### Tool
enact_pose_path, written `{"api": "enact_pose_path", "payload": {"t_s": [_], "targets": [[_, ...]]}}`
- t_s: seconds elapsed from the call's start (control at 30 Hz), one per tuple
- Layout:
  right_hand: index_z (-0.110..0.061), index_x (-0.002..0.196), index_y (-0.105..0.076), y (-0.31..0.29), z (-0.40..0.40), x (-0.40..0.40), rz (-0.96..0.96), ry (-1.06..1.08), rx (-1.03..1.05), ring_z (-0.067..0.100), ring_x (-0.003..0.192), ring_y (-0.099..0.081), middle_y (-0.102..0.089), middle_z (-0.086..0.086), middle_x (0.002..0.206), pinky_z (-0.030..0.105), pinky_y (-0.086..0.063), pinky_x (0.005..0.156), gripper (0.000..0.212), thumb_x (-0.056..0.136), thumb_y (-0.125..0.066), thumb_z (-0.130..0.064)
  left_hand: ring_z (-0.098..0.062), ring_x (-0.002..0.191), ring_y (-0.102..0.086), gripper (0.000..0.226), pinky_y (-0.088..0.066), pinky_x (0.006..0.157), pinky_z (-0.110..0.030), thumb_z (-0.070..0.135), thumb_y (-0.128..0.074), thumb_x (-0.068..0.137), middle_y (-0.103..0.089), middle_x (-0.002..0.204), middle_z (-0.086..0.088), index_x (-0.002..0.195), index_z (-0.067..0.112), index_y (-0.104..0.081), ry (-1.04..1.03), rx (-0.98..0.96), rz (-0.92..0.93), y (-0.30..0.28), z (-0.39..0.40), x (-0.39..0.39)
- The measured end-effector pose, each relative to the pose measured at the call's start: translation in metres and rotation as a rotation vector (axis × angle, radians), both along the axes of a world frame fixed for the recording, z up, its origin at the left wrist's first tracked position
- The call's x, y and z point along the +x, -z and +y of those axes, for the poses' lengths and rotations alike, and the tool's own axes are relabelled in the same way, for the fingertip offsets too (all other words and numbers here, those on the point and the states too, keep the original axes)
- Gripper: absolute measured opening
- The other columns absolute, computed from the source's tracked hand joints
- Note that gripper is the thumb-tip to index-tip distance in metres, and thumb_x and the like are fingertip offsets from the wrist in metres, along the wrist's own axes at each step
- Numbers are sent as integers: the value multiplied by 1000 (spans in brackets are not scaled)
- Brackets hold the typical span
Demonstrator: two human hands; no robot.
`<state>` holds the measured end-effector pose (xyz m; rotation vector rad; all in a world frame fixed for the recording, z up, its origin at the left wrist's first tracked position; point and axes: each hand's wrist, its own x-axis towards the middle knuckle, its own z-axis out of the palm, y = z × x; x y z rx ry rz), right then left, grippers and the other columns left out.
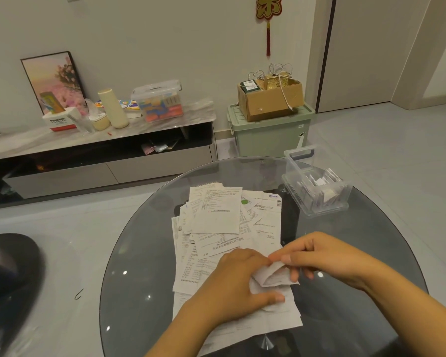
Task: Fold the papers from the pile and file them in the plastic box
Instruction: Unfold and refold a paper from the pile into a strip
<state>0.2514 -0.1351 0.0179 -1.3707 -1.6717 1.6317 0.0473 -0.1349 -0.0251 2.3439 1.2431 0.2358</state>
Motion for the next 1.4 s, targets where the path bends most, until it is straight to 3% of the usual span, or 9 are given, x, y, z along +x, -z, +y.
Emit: {"api": "enact_pose_path", "payload": {"t_s": [0.17,0.3,0.4,0.47,0.63,0.77,0.97,1.23,1.4], "targets": [[-27,104,-71,6,1,-4,-25,105,91,6,72,-60,-72,-9,96,14,-42,58,21,90,-56,-28,1,87,-53,24,-43,79,-19,49,-49,92,-63,93,17,97,31,-64,-96,-27,-174,-8,0,2],[-34,100,-69,13,3,-11,-28,171,180,-7,85,-61,-68,-24,95,5,-44,67,24,82,-56,-43,5,59,-46,33,-29,56,-13,42,-47,95,-49,56,19,63,35,-47,-198,-35,-189,-9,2,4],[-34,98,-67,28,8,-13,-177,194,290,5,82,-56,-63,-14,100,10,-45,70,23,76,-69,-41,7,74,-49,9,-33,64,-8,34,-53,94,-54,80,27,90,36,-61,-237,-4,-250,-3,9,4],[-31,95,-66,41,11,-17,-309,198,351,8,86,-53,-59,-10,100,14,-45,71,27,72,-75,-41,3,87,-47,23,-35,74,-5,30,-58,91,-51,103,18,115,28,-59,-239,16,-222,2,15,3],[-30,92,-54,58,15,-32,-523,219,462,10,93,-41,-50,-13,87,23,-38,78,30,74,-72,-46,1,89,-46,47,-35,78,0,31,-67,85,-42,115,14,128,25,-50,-210,-53,-195,10,23,2],[-34,96,-40,56,14,-33,-658,164,491,10,93,-34,-42,-13,92,24,-27,80,37,76,-68,-50,-3,91,-43,53,-37,89,-9,26,-66,86,-35,128,11,134,26,-44,-229,-73,-177,10,24,2],[-32,128,-35,54,15,-27,-657,161,448,7,100,-31,-40,-14,103,23,-28,91,58,80,-68,-38,-12,119,-40,52,-40,101,-24,22,-70,83,-21,135,10,127,29,-43,-287,-85,-158,8,25,0],[-37,124,-31,47,13,-19,-654,93,463,9,106,-29,-33,-11,111,25,-29,98,55,84,-66,-26,-4,99,-41,44,-32,73,-3,20,-71,82,-27,116,15,113,30,-41,-294,-16,-145,6,23,-4],[-37,118,-40,50,6,-20,-654,119,647,5,104,-21,-23,-17,111,17,-23,95,46,83,-67,-25,-2,99,-32,47,-29,75,-2,25,-70,82,-21,109,17,103,34,-29,-262,177,-82,1,17,1]]}}
